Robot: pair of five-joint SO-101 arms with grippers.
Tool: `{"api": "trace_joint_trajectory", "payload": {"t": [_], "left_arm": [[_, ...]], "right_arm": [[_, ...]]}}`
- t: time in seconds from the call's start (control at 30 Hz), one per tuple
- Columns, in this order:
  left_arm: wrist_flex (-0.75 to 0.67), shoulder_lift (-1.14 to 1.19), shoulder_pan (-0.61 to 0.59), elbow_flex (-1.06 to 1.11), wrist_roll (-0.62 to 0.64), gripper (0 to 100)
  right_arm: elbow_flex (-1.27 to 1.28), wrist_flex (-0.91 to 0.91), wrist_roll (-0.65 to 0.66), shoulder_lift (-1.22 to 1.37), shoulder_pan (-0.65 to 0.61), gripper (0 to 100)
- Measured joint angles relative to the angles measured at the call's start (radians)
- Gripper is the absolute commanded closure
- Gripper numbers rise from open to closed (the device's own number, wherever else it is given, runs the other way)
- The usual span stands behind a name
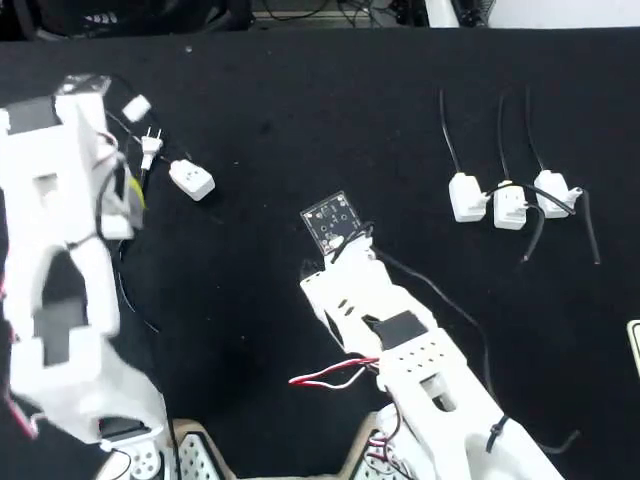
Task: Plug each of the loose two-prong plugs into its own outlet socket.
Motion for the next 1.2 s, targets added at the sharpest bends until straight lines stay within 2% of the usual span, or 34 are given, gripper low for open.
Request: {"api": "trace_joint_trajectory", "payload": {"t": [0.2, 0.37, 0.47, 0.57, 0.63, 1.03, 1.2], "left_arm": [[-0.193, -0.353, 0.141, 0.529, -0.043, 97], [-0.328, -0.519, 0.262, 0.904, -0.092, 97], [-0.411, -0.560, 0.272, 1.039, -0.100, 87], [-0.431, -0.574, 0.272, 1.071, -0.100, 72], [-0.442, -0.583, 0.272, 1.073, -0.100, 68], [-0.453, -0.585, 0.063, 0.928, -0.101, 72], [-0.454, -0.582, -0.011, 0.908, -0.219, 72]], "right_arm": [[0.000, 0.000, -0.009, 0.000, 0.087, 77.9], [0.000, 0.000, -0.075, 0.000, 0.130, 77.9], [0.000, 0.000, -0.081, 0.000, 0.130, 77.9], [0.000, 0.000, -0.081, 0.000, 0.130, 77.9], [0.000, 0.000, -0.081, 0.000, 0.130, 77.9], [0.000, 0.000, -0.084, 0.000, 0.130, 77.9], [0.000, 0.000, -0.084, 0.000, 0.130, 77.9]]}}
